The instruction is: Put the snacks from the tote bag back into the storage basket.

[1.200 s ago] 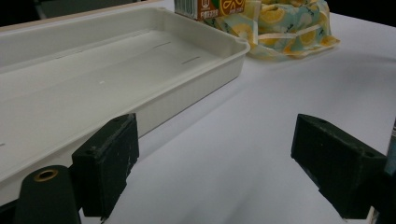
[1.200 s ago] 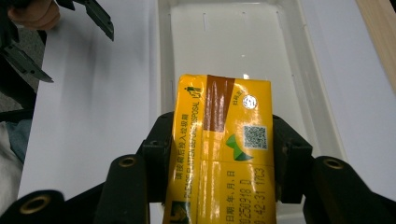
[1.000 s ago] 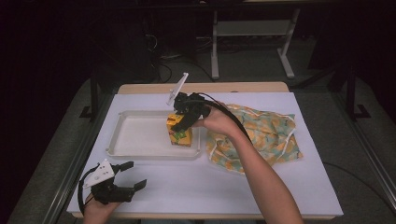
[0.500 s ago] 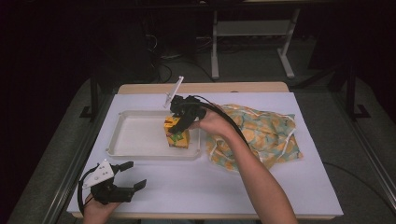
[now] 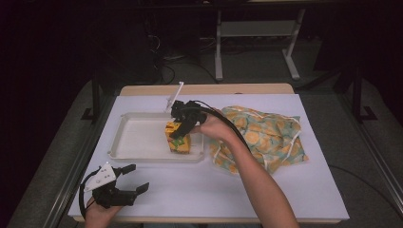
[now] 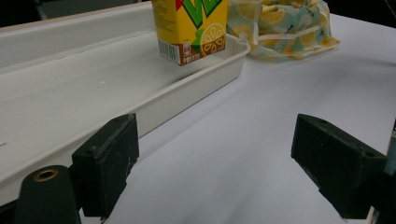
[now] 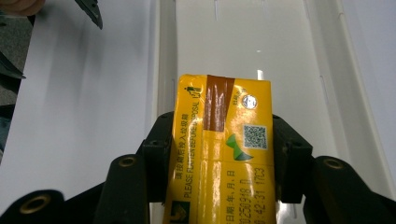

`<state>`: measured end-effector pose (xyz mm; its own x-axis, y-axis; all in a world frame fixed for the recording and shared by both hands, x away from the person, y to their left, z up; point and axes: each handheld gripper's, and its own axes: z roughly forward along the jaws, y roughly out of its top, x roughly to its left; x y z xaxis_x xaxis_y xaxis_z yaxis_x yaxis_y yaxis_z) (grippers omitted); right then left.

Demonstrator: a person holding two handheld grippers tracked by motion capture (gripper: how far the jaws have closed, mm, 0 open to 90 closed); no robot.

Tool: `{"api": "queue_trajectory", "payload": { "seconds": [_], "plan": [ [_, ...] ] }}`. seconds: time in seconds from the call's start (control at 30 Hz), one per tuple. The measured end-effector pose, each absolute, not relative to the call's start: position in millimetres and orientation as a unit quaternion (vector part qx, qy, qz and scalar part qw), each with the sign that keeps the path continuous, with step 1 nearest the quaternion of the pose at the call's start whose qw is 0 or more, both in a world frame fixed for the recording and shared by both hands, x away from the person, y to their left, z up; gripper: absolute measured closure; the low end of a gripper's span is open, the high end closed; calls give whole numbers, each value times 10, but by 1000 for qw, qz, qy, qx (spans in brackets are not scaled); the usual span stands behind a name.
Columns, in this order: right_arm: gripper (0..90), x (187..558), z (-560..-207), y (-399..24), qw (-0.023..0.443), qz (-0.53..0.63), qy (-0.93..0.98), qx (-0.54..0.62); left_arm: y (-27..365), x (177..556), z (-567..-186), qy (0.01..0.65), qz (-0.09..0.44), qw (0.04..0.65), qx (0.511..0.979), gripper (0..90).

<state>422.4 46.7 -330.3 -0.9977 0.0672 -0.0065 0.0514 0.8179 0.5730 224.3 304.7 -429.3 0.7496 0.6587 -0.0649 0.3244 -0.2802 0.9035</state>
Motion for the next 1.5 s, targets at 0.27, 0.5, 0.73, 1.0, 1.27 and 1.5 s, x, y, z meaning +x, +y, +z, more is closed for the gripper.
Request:
{"api": "queue_trajectory", "payload": {
  "seconds": [0.27,0.5,0.73,1.0,1.27,1.5],
  "plan": [
    [500,4226,-3366,527,12,290,956,27,3052,2242,-4292,315,164,514,781,148],
    [500,4235,-3400,546,11,291,956,26,3047,2240,-4292,315,162,513,782,148],
    [500,4241,-3435,563,9,290,957,25,3051,2240,-4289,315,163,510,784,148],
    [500,4241,-3475,579,8,288,957,25,3047,2239,-4289,317,162,513,781,149],
    [500,4242,-3505,595,7,288,957,23,3047,2240,-4288,314,164,512,783,148],
    [499,4243,-3533,602,6,286,958,25,3047,2240,-4288,313,163,513,783,148]
  ]
}}
